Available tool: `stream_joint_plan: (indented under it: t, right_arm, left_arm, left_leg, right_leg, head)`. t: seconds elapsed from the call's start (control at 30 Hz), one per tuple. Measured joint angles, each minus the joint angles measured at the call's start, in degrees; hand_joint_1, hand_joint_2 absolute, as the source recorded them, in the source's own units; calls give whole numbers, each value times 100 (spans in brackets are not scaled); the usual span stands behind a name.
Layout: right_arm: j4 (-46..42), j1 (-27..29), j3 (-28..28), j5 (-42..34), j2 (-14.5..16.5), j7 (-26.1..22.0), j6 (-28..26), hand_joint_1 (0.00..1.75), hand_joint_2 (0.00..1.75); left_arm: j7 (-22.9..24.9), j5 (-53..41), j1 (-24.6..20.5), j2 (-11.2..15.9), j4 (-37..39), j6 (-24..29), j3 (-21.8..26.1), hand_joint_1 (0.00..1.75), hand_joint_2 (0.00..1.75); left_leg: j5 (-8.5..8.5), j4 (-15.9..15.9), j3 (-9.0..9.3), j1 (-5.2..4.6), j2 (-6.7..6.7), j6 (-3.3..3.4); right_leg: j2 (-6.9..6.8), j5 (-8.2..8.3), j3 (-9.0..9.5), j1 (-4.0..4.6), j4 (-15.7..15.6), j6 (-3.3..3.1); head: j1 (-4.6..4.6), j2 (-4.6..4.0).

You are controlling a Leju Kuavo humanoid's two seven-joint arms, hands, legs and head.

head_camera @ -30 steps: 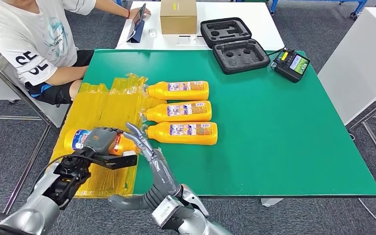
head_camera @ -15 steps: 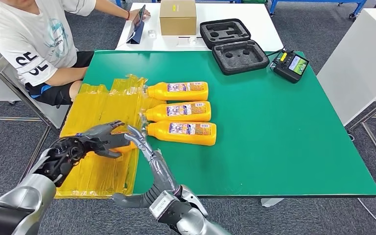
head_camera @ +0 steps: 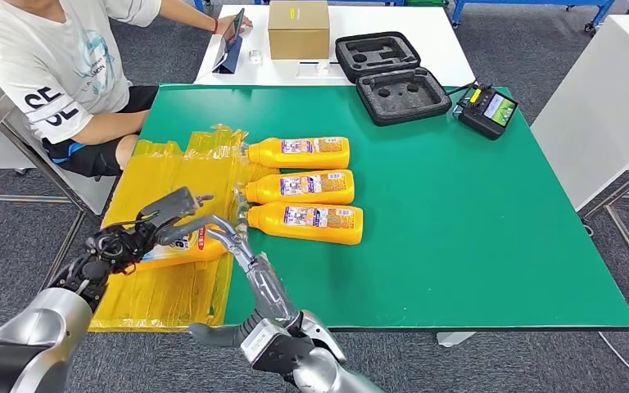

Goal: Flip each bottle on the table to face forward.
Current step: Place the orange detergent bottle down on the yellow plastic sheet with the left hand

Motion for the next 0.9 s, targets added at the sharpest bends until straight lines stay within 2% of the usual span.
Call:
stream_joint_plan:
  t: [0.2,0.27,0.33,0.4,0.47,0.5,0.57,0.6,0.67,0.77,0.9]
  right_arm:
    - [36,56,-57,49,3,4,-10,0,175]
    - [41,68,-73,86,3,4,-20,0,175]
    - [41,89,-104,251,2,54,-114,0,175]
    - [41,108,-140,868,-8,316,-481,0,175]
    - [43,109,-182,1974,-47,905,-977,0,175]
    - [46,105,-220,2653,-77,1345,-1154,0,175]
    - [64,89,-355,4013,-143,2339,-1327,0,175]
    - [80,77,-457,4597,-183,2782,-1369,0,175]
    - [120,55,-691,5286,-266,3263,-1451,0,175]
    - [181,41,-1019,5583,-380,3358,-1585,0,175]
    - [217,65,-1300,5732,-472,3280,-1776,0,175]
  left_arm:
    - [-161,222,161,-90,-116,153,210,0,0]
    - [-251,224,209,-107,-151,406,236,0,0]
    - [-422,239,309,-139,-234,1102,247,0,87]
    - [-595,185,473,-186,-420,2423,273,0,175]
    - [-693,124,641,-221,-655,3994,341,0,175]
    - [-727,160,722,-223,-773,4612,391,0,175]
    - [-840,327,926,-212,-1015,5339,529,0,175]
    - [-940,437,1057,-205,-1149,5574,615,0,175]
    - [-1158,640,1325,-199,-1405,5914,792,0,175]
    - [-1360,831,1660,-197,-1746,6168,1019,0,175]
    - [-1398,778,1959,-205,-2077,6350,1223,0,175]
  left_leg:
    - [0,0,-5,0,-1,0]
    - [0,0,-5,1,-1,0]
    - [0,0,-8,1,0,0]
    - [0,0,-16,1,5,0]
    - [0,1,-28,1,14,0]
    - [0,1,-31,1,16,0]
    - [0,1,-35,1,16,0]
    - [0,1,-38,2,16,0]
    - [0,1,-47,2,16,0]
    - [0,2,-56,1,16,0]
    - [0,2,-64,1,16,1]
  right_leg:
    - [-1,-3,-4,0,0,3]
    - [0,-3,-5,0,0,3]
    - [0,-2,-9,0,0,3]
    - [3,0,-19,0,0,1]
    - [7,5,-31,1,1,-5]
    - [8,7,-34,1,1,-7]
    - [7,7,-39,1,1,-8]
    - [7,7,-43,1,1,-8]
    - [7,7,-51,2,1,-8]
    - [7,7,-61,1,0,-8]
    - [7,7,-70,1,-1,-8]
  head:
    - [0,0]
    - [0,0]
    - [1,0]
    - [2,0]
    - [1,0]
    - [0,0]
    - [-2,0]
    - [0,0]
    - [0,0]
    - [1,0]
    - [1,0]
